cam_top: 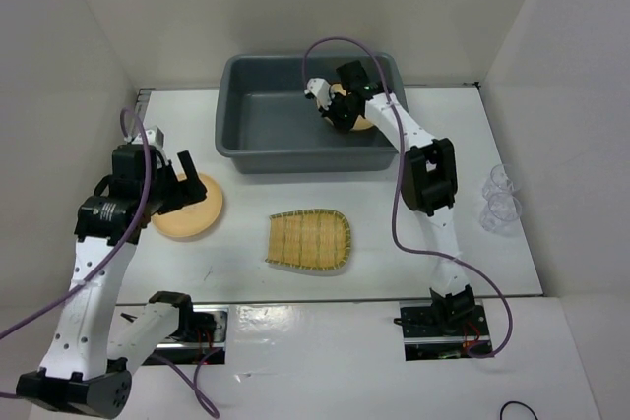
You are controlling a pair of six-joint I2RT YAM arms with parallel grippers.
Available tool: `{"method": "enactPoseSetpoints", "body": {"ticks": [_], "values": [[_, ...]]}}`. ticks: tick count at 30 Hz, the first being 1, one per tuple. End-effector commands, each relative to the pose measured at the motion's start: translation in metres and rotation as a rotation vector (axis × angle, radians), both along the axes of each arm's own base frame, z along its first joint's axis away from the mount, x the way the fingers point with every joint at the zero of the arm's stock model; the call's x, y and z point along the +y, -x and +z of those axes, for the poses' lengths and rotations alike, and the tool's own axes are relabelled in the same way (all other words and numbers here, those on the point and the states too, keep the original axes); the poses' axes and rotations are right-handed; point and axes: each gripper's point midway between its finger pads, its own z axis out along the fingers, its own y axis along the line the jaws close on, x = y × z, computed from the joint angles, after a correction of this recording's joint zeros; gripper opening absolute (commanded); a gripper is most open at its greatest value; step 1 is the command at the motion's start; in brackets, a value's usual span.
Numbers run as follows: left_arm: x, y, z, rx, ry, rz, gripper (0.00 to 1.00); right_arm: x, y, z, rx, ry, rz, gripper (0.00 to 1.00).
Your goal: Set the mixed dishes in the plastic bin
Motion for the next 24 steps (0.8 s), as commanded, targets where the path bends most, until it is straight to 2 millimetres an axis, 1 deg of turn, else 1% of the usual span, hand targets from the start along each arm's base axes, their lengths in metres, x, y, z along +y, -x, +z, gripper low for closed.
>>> {"method": "enactPoseSetpoints", "body": {"ticks": [1, 2, 3, 4, 5, 6, 7, 8, 9, 10, 11, 12, 13, 14, 15, 16, 17, 18, 19, 20, 21, 22, 23, 24], "values": [[0.005, -0.006, -0.012, 0.057, -0.011, 0.034, 1.0, -0.008, -0.009, 0.019, -0.041, 0.01, -0.007, 0.0], [0.005, -0.008, -0.015, 0.071, -0.013, 0.034, 1.0, -0.009, -0.007, 0.014, -0.03, 0.015, -0.007, 0.0], [0.004, -0.011, -0.021, 0.098, -0.015, 0.034, 1.0, -0.009, -0.007, 0.021, -0.041, 0.01, -0.007, 0.01], [0.003, -0.012, -0.024, 0.111, -0.01, 0.028, 1.0, -0.012, 0.0, 0.014, -0.015, 0.021, -0.007, 0.04], [0.003, -0.013, -0.026, 0.12, -0.011, 0.028, 1.0, -0.013, 0.004, 0.013, -0.006, 0.024, -0.007, 0.09], [0.003, -0.013, -0.026, 0.12, -0.011, 0.028, 1.0, -0.017, 0.011, 0.001, 0.021, 0.043, 0.004, 0.11], [0.003, -0.011, -0.027, 0.129, -0.011, 0.028, 1.0, -0.019, 0.012, 0.008, 0.004, 0.047, -0.003, 0.13], [0.004, -0.011, -0.027, 0.129, -0.018, 0.034, 1.0, -0.02, 0.012, 0.011, -0.011, 0.041, -0.003, 0.21], [0.004, -0.01, -0.025, 0.118, -0.017, 0.034, 1.0, -0.02, 0.015, 0.014, -0.017, 0.039, -0.004, 0.25], [0.007, -0.01, -0.025, 0.118, -0.016, 0.046, 1.0, -0.023, 0.022, 0.009, -0.002, 0.045, -0.003, 0.31], [0.007, -0.009, -0.022, 0.103, -0.015, 0.046, 1.0, -0.022, 0.026, 0.026, -0.024, 0.023, 0.005, 0.39], [0.01, -0.007, -0.018, 0.085, -0.013, 0.057, 1.0, -0.02, 0.027, 0.037, -0.038, 0.006, 0.014, 0.49], [0.01, -0.007, -0.018, 0.085, -0.013, 0.057, 1.0, -0.016, 0.032, 0.045, -0.033, -0.024, 0.018, 0.53], [0.013, -0.006, -0.015, 0.074, -0.012, 0.071, 1.0, -0.014, 0.035, 0.073, -0.065, -0.059, 0.013, 0.58], [0.016, -0.005, -0.013, 0.065, -0.004, 0.091, 1.0, -0.01, 0.038, 0.097, -0.085, -0.102, 0.009, 0.67], [0.018, -0.005, -0.013, 0.065, -0.004, 0.1, 1.0, -0.001, 0.044, 0.119, -0.093, -0.17, 0.025, 0.71], [0.025, -0.005, -0.013, 0.065, -0.003, 0.129, 1.0, -0.009, 0.053, 0.157, -0.111, -0.257, -0.027, 0.76], [0.034, -0.008, -0.003, 0.035, -0.015, 0.168, 1.0, -0.011, 0.062, 0.173, -0.108, -0.302, -0.039, 0.86], [0.044, -0.007, 0.005, 0.019, -0.01, 0.248, 1.0, -0.011, 0.072, 0.185, -0.112, -0.335, -0.041, 0.89], [0.05, -0.011, 0.01, 0.004, -0.005, 0.307, 1.0, -0.018, 0.081, 0.191, -0.107, -0.357, -0.07, 0.91], [0.062, -0.015, 0.021, -0.046, 0.009, 0.41, 1.0, -0.029, 0.104, 0.194, -0.111, -0.347, -0.082, 0.95], [0.07, -0.021, 0.034, -0.092, 0.03, 0.477, 1.0, -0.036, 0.113, 0.194, -0.132, -0.337, -0.099, 0.95], [0.077, -0.02, 0.035, -0.105, 0.047, 0.543, 1.0, -0.045, 0.124, 0.192, -0.147, -0.331, -0.125, 0.97], [0.088, -0.03, 0.032, -0.112, 0.101, 0.636, 1.0, -0.061, 0.151, 0.181, -0.153, -0.314, -0.163, 0.98]]}}
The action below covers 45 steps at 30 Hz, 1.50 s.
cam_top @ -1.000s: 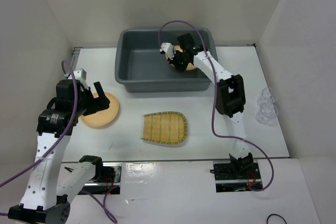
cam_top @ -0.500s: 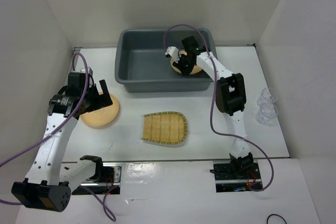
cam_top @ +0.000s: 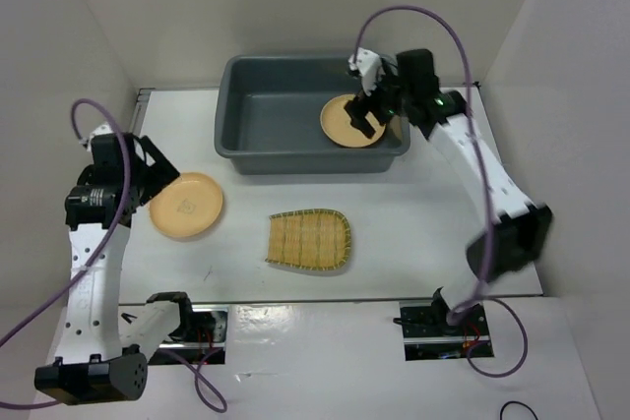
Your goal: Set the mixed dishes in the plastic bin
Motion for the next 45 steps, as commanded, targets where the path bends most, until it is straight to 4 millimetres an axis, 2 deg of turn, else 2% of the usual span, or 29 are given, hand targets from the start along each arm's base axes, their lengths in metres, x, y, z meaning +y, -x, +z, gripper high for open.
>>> {"method": "enactPoseSetpoints", "body": {"ticks": [1, 2, 3, 5, 6, 7, 8, 9, 11, 13, 14, 16, 17, 21, 22, 27, 28, 29, 30, 31, 32, 35, 37, 38, 39, 41, 42, 44, 45], "values": [[0.035, -0.023, 0.023, -0.134, 0.083, 0.305, 1.0, -0.037, 0.047, 0.011, -0.078, -0.041, -0.149, 0.98], [0.041, -0.029, -0.002, -0.058, 0.114, 0.351, 1.0, -0.05, 0.064, -0.027, -0.032, -0.004, -0.188, 0.98], [0.051, -0.031, -0.019, -0.016, 0.139, 0.415, 1.0, -0.061, 0.081, -0.009, -0.105, -0.021, -0.211, 0.98], [0.065, -0.029, -0.062, 0.094, 0.209, 0.636, 1.0, -0.078, 0.095, -0.015, -0.16, 0.016, -0.272, 0.98], [0.069, -0.018, -0.083, 0.167, 0.226, 0.714, 1.0, -0.082, 0.107, -0.036, -0.135, 0.038, -0.288, 0.98], [0.077, -0.015, -0.094, 0.194, 0.241, 0.773, 1.0, -0.089, 0.119, -0.026, -0.183, 0.029, -0.308, 0.98], [0.082, -0.017, -0.106, 0.226, 0.248, 0.825, 1.0, -0.103, 0.122, -0.032, -0.206, 0.044, -0.372, 0.98], [0.083, -0.016, -0.119, 0.247, 0.259, 0.836, 1.0, -0.108, 0.13, -0.021, -0.246, 0.008, -0.411, 0.98], [0.078, -0.021, -0.137, 0.273, 0.324, 0.848, 1.0, -0.12, 0.139, -0.03, -0.262, 0.021, -0.45, 0.98], [0.077, -0.025, -0.153, 0.302, 0.361, 0.861, 1.0, -0.133, 0.149, -0.021, -0.319, -0.001, -0.509, 0.98], [0.076, -0.02, -0.163, 0.336, 0.378, 0.879, 1.0, -0.138, 0.155, -0.031, -0.313, 0.01, -0.519, 0.98], [0.077, -0.014, -0.181, 0.413, 0.381, 0.911, 1.0, -0.147, 0.167, -0.02, -0.383, -0.019, -0.542, 0.98], [0.072, -0.014, -0.187, 0.444, 0.401, 0.896, 1.0, -0.15, 0.172, -0.028, -0.39, -0.005, -0.534, 0.98], [0.065, -0.002, -0.218, 0.577, 0.423, 0.903, 1.0, -0.163, 0.194, -0.024, -0.469, -0.045, -0.557, 0.98], [0.062, 0.004, -0.228, 0.621, 0.421, 0.909, 1.0, -0.165, 0.199, -0.03, -0.457, -0.036, -0.555, 0.98], [0.054, 0.014, -0.244, 0.662, 0.437, 0.899, 1.0, -0.171, 0.214, -0.034, -0.464, -0.063, -0.574, 0.98], [0.051, 0.013, -0.246, 0.662, 0.456, 0.893, 0.98, -0.172, 0.214, -0.036, -0.457, -0.058, -0.574, 0.98], [0.051, 0.009, -0.246, 0.65, 0.463, 0.878, 0.87, -0.173, 0.214, -0.036, -0.454, -0.065, -0.587, 0.98], [0.049, 0.01, -0.248, 0.653, 0.469, 0.867, 0.7, -0.173, 0.213, -0.035, -0.443, -0.07, -0.601, 0.98], [0.047, 0.006, -0.246, 0.648, 0.486, 0.85, 0.42, -0.174, 0.211, -0.031, -0.445, -0.085, -0.617, 0.98], [0.047, 0.001, -0.243, 0.64, 0.495, 0.826, 0.0, -0.177, 0.208, -0.031, -0.442, -0.09, -0.65, 0.98], [0.049, -0.021, -0.219, 0.606, 0.526, 0.777, 0.0, -0.181, 0.202, -0.035, -0.409, -0.086, -0.711, 0.98], [0.055, -0.032, -0.183, 0.513, 0.511, 0.816, 0.0, -0.186, 0.199, -0.04, -0.408, -0.067, -0.741, 0.98], [0.068, -0.053, -0.153, 0.38, 0.511, 0.856, 0.0, -0.186, 0.199, -0.04, -0.408, -0.067, -0.741, 0.98], [0.074, -0.063, -0.115, 0.238, 0.514, 0.861, 0.0, -0.182, 0.199, -0.041, -0.403, -0.074, -0.722, 0.98], [0.089, -0.082, -0.058, -0.004, 0.529, 0.902, 0.0, -0.179, 0.2, -0.039, -0.408, -0.086, -0.705, 0.98], [0.092, -0.089, -0.007, -0.175, 0.55, 0.874, 0.0, -0.179, 0.201, -0.037, -0.416, -0.089, -0.708, 0.98], [0.097, -0.11, 0.047, -0.384, 0.608, 0.835, 0.0, -0.177, 0.201, -0.041, -0.409, -0.085, -0.699, 0.98], [0.098, -0.125, 0.083, -0.487, 0.634, 0.775, 0.0, -0.177, 0.201, -0.041, -0.409, -0.085, -0.699, 0.98]]}}
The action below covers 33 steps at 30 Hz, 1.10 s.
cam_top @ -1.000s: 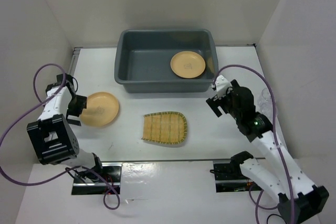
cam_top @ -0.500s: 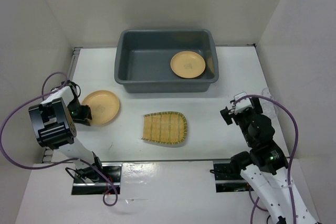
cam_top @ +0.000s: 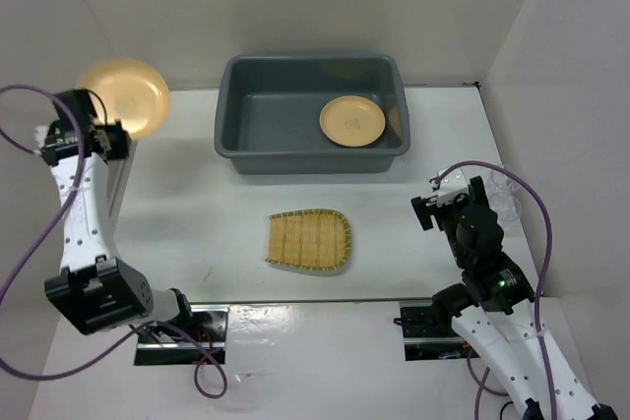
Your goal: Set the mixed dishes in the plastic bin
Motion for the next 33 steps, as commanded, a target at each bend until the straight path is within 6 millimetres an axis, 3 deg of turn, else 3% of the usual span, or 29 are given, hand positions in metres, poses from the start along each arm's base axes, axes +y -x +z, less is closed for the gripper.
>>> {"method": "enactPoseSetpoints", "body": {"ticks": [1, 2, 3, 4, 5, 6, 7, 8, 9, 11, 12, 13, 14, 15, 16, 17, 18, 21, 22, 23, 29, 33], "values": [[0.009, -0.037, 0.122, -0.403, -0.055, 0.051, 0.0, 0.001, -0.002, 0.009, -0.043, -0.031, -0.015, 0.98], [-0.001, -0.057, 0.119, -0.394, -0.019, -0.013, 0.0, 0.001, -0.002, 0.009, -0.043, -0.031, -0.015, 0.98], [-0.008, -0.071, 0.13, -0.421, -0.022, -0.057, 0.0, 0.003, -0.002, 0.009, -0.043, -0.031, -0.004, 0.98], [-0.028, -0.087, 0.16, -0.486, -0.046, -0.141, 0.0, 0.007, -0.003, 0.007, -0.034, -0.027, 0.01, 0.98], [-0.039, -0.107, 0.152, -0.464, -0.064, -0.214, 0.0, 0.007, -0.003, 0.007, -0.034, -0.027, 0.01, 0.98], [-0.05, -0.119, 0.157, -0.477, -0.081, -0.261, 0.0, 0.009, -0.002, 0.007, -0.035, -0.026, 0.016, 0.98], [-0.082, -0.131, 0.158, -0.484, -0.079, -0.35, 0.0, 0.009, -0.002, 0.007, -0.035, -0.026, 0.016, 0.98], [-0.096, -0.148, 0.154, -0.473, -0.1, -0.42, 0.0, 0.011, -0.002, 0.007, -0.035, -0.026, 0.025, 0.98], [-0.125, -0.168, 0.129, -0.416, -0.085, -0.499, 0.0, 0.011, -0.002, 0.007, -0.035, -0.026, 0.025, 0.98], [-0.156, -0.178, 0.105, -0.319, -0.087, -0.603, 0.0, 0.011, -0.002, 0.007, -0.035, -0.026, 0.025, 0.98], [-0.168, -0.187, 0.133, -0.363, -0.153, -0.663, 0.0, 0.011, -0.002, 0.007, -0.035, -0.026, 0.025, 0.98], [-0.185, -0.21, 0.096, -0.286, -0.145, -0.718, 0.0, 0.013, -0.002, 0.007, -0.034, -0.028, 0.034, 0.98], [-0.212, -0.206, 0.08, -0.218, -0.132, -0.789, 0.0, 0.012, -0.002, 0.007, -0.034, -0.019, 0.036, 0.98], [-0.232, -0.23, 0.088, -0.281, -0.155, -0.847, 0.0, 0.012, -0.002, 0.007, -0.034, -0.019, 0.036, 0.98], [-0.251, -0.234, 0.09, -0.311, -0.147, -0.883, 0.0, 0.012, -0.002, 0.007, -0.034, -0.019, 0.036, 0.98], [-0.284, -0.229, 0.073, -0.299, -0.079, -0.959, 0.0, 0.012, -0.002, 0.007, -0.034, -0.019, 0.036, 0.98], [-0.304, -0.24, 0.066, -0.337, -0.039, -1.005, 0.0, 0.012, -0.002, 0.007, -0.034, -0.019, 0.036, 0.98], [-0.353, -0.239, 0.016, -0.261, -0.004, -1.083, 0.0, 0.013, -0.003, 0.005, -0.026, -0.015, 0.036, 0.97], [-0.375, -0.236, 0.023, -0.302, -0.01, -1.117, 0.0, 0.013, -0.003, 0.005, -0.026, -0.015, 0.036, 0.95], [-0.388, -0.239, -0.008, -0.265, 0.035, -1.14, 0.0, 0.013, -0.003, 0.005, -0.026, -0.015, 0.036, 0.95], [-0.432, -0.231, -0.074, -0.186, 0.116, -1.196, 0.0, 0.015, -0.003, 0.005, -0.025, -0.017, 0.047, 0.95], [-0.437, -0.234, -0.101, -0.163, 0.148, -1.204, 0.0, 0.015, -0.004, 0.003, -0.017, -0.013, 0.047, 0.95]]}}
